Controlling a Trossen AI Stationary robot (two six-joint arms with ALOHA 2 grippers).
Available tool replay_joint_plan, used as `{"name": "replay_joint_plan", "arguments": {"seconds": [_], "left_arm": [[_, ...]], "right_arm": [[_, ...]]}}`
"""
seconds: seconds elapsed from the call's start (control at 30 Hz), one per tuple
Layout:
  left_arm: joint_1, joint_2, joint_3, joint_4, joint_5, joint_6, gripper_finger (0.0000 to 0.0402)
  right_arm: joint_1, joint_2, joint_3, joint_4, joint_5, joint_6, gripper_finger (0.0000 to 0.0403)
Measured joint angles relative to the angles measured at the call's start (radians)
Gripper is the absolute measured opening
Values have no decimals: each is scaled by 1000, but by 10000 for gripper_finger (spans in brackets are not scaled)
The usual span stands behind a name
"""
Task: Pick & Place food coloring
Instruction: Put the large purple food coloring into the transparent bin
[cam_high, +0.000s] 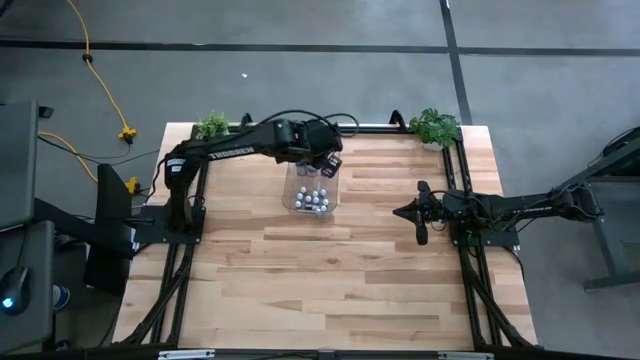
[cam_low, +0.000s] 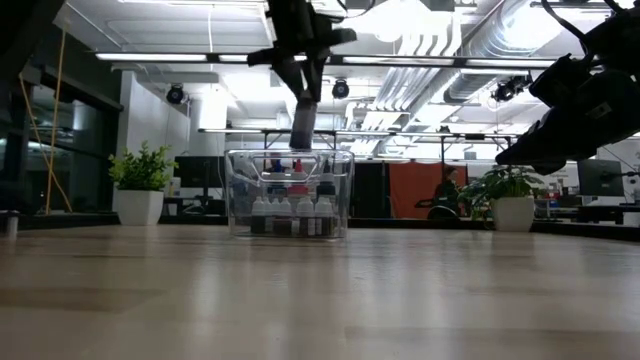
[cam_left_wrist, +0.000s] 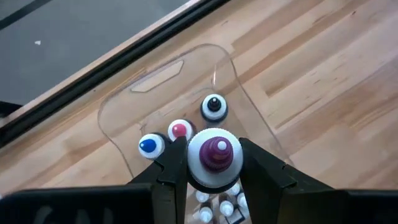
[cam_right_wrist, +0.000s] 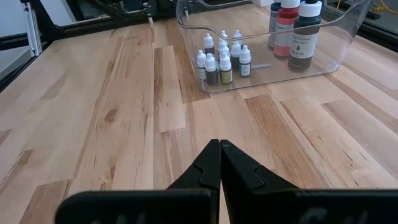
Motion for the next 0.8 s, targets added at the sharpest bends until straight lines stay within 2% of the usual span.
{"name": "replay_joint_plan", "arguments": {"seconds": [0.3, 0.57, 0.8], "left_arm": [[-8, -1, -100, 159, 26, 23, 101], [-16, 0, -152, 160, 12, 16, 101], [-15, 0, -225, 255, 5, 21, 101]], "right_arm": [[0, 0, 0, 0, 0, 0, 0], [0, 0, 0, 0, 0, 0, 0], [0, 0, 0, 0, 0, 0, 0]]}}
